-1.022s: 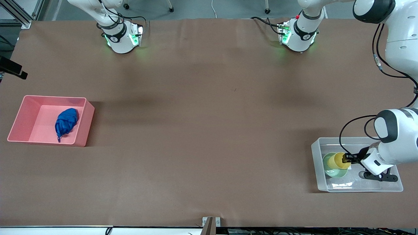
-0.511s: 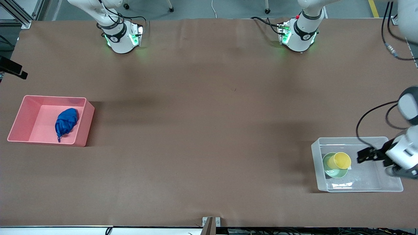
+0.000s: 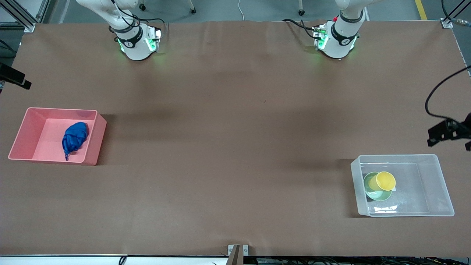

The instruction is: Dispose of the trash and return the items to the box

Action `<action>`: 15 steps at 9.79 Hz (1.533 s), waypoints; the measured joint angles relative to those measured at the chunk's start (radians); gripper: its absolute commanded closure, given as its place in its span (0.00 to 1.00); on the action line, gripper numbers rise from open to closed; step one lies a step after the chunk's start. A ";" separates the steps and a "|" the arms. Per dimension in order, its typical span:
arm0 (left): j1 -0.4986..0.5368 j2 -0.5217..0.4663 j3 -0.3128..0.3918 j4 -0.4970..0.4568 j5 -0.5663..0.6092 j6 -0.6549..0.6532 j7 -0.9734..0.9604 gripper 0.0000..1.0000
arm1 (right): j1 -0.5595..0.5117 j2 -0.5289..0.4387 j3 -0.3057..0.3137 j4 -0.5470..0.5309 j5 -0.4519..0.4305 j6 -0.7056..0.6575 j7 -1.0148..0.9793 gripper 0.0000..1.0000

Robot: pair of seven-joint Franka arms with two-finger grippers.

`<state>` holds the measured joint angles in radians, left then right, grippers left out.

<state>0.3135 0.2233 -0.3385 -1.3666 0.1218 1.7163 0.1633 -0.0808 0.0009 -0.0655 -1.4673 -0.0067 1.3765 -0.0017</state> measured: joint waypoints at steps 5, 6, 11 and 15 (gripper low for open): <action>-0.244 -0.196 0.251 -0.090 -0.083 -0.103 0.011 0.00 | 0.000 0.000 0.000 0.000 0.000 0.000 0.000 0.00; -0.276 -0.249 0.286 -0.141 -0.086 -0.103 0.011 0.00 | 0.000 0.000 0.000 0.000 0.000 0.000 0.000 0.00; -0.323 -0.304 0.323 -0.218 -0.089 -0.136 -0.091 0.00 | 0.000 0.000 0.000 0.000 0.000 0.000 0.000 0.00; -0.333 -0.236 0.322 -0.183 -0.093 -0.132 -0.111 0.00 | 0.000 0.000 0.000 0.000 0.000 0.000 0.000 0.00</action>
<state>-0.0198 -0.0132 -0.0163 -1.5496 0.0283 1.5838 0.0526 -0.0809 0.0010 -0.0655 -1.4676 -0.0067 1.3764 -0.0018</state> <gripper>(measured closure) 0.000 0.000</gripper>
